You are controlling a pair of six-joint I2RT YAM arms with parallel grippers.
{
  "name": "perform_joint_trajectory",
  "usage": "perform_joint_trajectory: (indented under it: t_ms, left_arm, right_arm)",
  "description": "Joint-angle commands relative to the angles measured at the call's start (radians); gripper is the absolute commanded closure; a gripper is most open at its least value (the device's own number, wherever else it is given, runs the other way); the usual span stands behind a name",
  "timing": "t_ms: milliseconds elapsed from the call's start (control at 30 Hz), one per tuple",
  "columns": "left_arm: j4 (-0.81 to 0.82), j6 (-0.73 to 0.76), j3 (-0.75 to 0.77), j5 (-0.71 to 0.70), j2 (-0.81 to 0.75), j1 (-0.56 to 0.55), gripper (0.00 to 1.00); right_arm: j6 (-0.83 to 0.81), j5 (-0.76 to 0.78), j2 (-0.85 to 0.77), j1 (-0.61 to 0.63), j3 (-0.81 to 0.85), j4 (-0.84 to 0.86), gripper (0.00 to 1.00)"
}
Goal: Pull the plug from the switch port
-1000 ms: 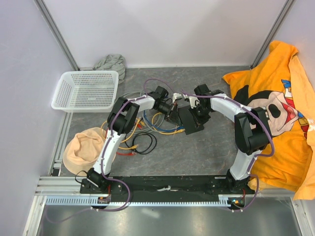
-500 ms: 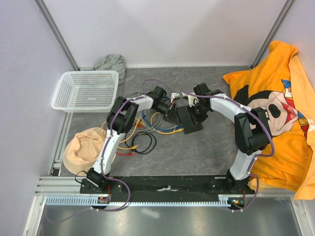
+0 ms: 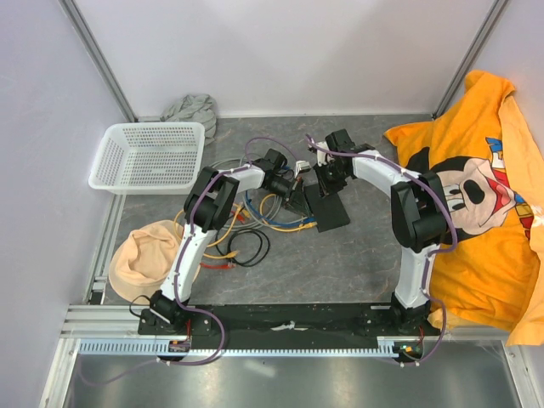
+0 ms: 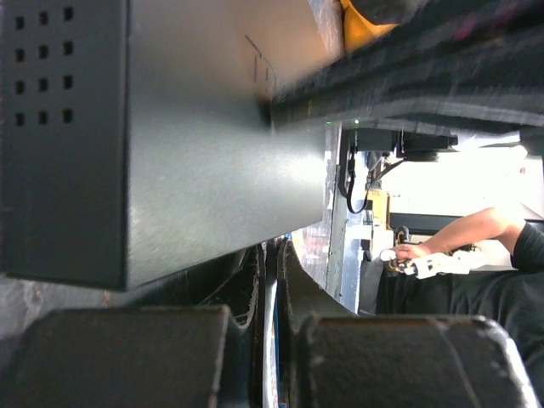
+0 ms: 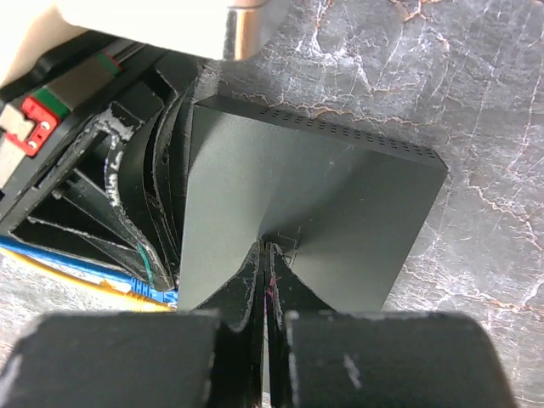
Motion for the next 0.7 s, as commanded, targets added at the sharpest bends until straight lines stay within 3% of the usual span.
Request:
perform_joint_trajectory:
  t_ms: [0,367,667]
  left_arm:
    - [-0.037,0.026,-0.024,0.002,-0.010,0.012,0.99]
    - [-0.151,0.176,-0.130,-0.090,-0.099,0.083,0.99]
    - [-0.525,0.469,-0.044,-0.144,-0.061,0.090,0.98]
  right_arm:
    - [0.028,0.105,0.052,0.002,-0.070,-0.010,1.00]
    - [0.023,0.181,0.078,0.000,-0.224,-0.046,1.00]
    - [0.019,0.252,0.092,0.031,-0.213,-0.064,1.00]
